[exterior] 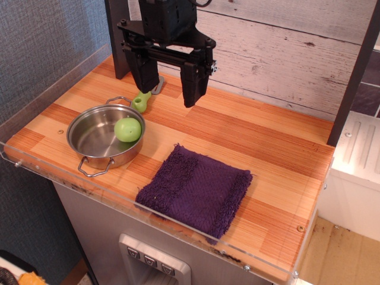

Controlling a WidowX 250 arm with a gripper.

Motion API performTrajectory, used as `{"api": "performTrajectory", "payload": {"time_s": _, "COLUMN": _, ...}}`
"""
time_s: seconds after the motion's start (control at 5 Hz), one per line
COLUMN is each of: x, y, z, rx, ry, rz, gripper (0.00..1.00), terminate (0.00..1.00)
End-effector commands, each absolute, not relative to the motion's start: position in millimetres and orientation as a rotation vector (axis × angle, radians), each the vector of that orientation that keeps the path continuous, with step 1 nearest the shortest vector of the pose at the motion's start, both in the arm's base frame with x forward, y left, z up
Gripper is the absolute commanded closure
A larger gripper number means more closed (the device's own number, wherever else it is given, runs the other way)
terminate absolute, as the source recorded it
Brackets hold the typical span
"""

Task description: Move pear to towel

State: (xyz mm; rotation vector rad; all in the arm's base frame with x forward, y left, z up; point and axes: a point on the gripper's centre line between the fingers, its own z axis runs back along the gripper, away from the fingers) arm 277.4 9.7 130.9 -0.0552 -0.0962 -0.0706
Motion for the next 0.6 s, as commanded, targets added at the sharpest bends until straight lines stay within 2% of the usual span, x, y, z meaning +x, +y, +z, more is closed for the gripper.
{"api": "performTrajectory", "payload": {"time_s": 0.0, "x": 277.4, "y": 9.7, "z": 130.9, "rx": -0.055, "ry": -0.096, "rz": -0.071, "gripper": 0.00, "terminate": 0.00}}
{"api": "performTrajectory", "payload": {"time_s": 0.4, "x": 271.8, "y": 90.5, "z": 122.4, "rx": 0.007, "ry": -0.139, "rz": 0.021, "gripper": 0.00, "terminate": 0.00}}
